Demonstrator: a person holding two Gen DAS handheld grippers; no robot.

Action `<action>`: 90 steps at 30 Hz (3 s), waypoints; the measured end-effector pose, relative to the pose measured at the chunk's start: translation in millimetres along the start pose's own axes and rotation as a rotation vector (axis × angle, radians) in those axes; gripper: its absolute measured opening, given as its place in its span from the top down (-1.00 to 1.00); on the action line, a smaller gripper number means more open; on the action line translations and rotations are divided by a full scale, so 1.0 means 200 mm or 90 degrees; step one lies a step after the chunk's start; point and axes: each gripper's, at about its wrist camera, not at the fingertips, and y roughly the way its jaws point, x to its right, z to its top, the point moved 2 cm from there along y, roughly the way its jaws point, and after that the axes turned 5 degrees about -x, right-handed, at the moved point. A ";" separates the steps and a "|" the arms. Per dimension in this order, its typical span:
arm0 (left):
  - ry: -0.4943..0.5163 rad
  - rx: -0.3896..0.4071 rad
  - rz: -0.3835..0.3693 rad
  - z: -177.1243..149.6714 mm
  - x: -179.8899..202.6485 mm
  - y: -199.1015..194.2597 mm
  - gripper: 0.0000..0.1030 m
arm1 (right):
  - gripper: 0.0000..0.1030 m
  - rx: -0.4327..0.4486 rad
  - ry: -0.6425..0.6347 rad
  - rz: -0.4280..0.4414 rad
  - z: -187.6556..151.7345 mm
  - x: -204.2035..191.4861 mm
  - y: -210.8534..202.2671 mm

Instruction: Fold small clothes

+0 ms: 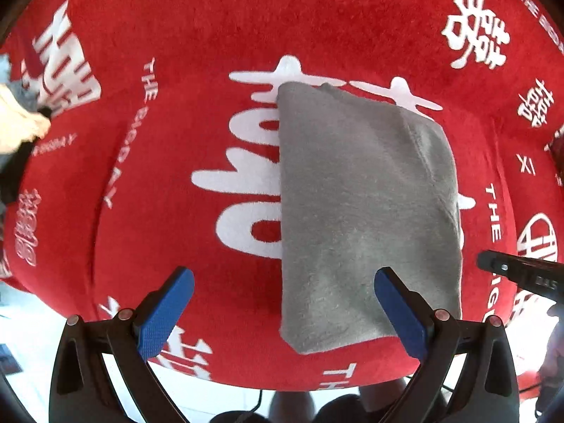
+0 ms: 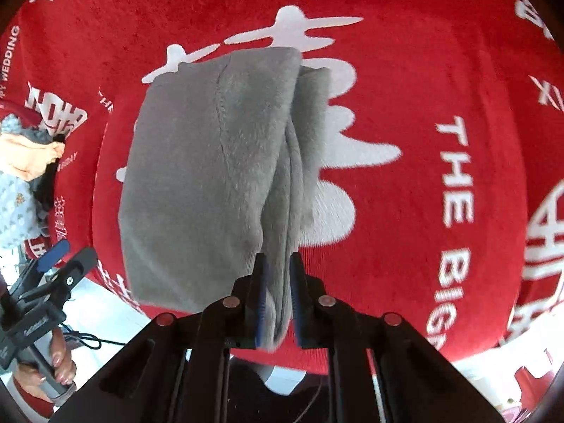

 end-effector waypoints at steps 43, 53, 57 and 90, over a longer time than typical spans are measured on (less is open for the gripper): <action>0.065 -0.022 0.024 -0.14 0.01 -0.54 -0.99 | -0.63 0.062 0.012 -0.155 -0.35 -0.48 -0.55; 0.066 -0.020 0.026 -0.14 0.01 -0.54 -0.99 | -0.63 0.068 0.006 -0.168 -0.36 -0.49 -0.57; 0.064 -0.021 0.029 -0.14 0.01 -0.53 -0.99 | -0.63 0.067 0.005 -0.169 -0.36 -0.49 -0.57; 0.077 -0.025 0.035 -0.09 -0.01 -0.49 -0.99 | -0.63 0.052 -0.009 -0.176 -0.30 -0.50 -0.52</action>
